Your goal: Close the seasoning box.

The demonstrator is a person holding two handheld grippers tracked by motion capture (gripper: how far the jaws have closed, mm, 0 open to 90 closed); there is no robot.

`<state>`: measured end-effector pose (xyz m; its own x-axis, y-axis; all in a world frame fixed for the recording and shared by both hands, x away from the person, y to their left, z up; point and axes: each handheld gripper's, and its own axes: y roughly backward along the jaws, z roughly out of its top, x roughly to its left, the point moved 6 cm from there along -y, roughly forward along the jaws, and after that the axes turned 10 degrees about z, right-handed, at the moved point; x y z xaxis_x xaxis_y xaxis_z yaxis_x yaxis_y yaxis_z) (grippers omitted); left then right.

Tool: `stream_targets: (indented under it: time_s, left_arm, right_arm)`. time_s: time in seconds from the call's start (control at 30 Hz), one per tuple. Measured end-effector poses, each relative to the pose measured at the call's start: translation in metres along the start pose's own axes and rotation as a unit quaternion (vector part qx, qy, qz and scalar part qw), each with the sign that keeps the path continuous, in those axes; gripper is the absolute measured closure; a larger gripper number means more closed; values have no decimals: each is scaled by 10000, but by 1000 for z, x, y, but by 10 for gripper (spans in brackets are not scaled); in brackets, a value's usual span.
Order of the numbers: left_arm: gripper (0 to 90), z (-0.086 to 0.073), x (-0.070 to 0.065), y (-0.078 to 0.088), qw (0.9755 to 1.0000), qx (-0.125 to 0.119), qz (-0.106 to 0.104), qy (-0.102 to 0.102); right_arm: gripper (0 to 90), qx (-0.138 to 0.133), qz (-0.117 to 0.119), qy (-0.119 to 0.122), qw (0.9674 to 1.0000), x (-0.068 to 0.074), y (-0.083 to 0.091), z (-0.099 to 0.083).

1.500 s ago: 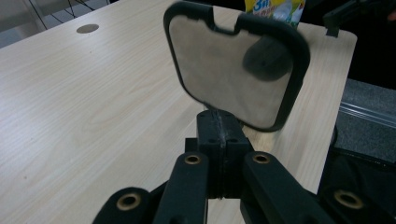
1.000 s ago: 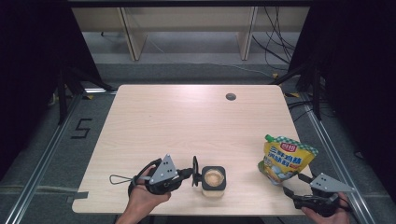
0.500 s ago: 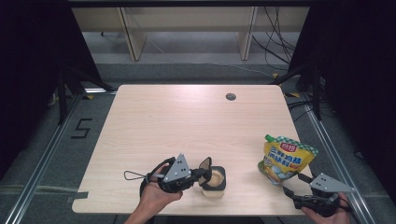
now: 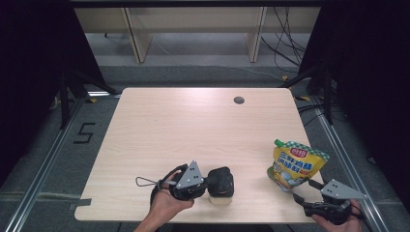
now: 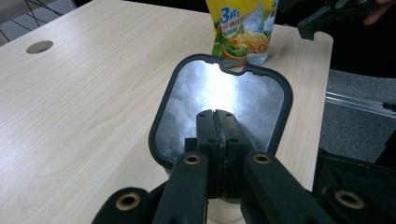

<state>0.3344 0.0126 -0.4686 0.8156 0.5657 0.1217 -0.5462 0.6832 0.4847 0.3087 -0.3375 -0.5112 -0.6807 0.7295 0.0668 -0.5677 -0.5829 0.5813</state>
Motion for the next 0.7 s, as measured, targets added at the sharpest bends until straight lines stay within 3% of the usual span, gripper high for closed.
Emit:
stream_targets:
  time_s: [0.07,0.17,0.43,0.6,0.63,0.67,0.7]
  left_arm:
    - [884,-2,-2,-2,10000,55,13,53]
    - [883,-4,-3,-5,10000,64,-18,21]
    - [881,-7,-5,-7,9999,88,-31,104]
    - [803,-5,-4,-5,9997,21,-86,213]
    - [784,-5,-2,-3,9999,25,-95,111]
    - [767,-4,-3,-2,9998,-23,-132,171]
    - [745,-3,-3,0,9998,-82,-144,141]
  right_arm:
    - [251,13,7,-130,9999,2,0,-1]
    - [251,-22,-11,19,10000,0,0,0]
    - [251,2,39,-12,10000,1,0,0]
    - [251,22,37,-29,10000,0,0,0]
    - [251,28,31,-19,10000,0,0,-1]
    - [251,28,32,-19,10000,0,0,-1]
    - [251,45,4,-179,9998,3,0,-1]
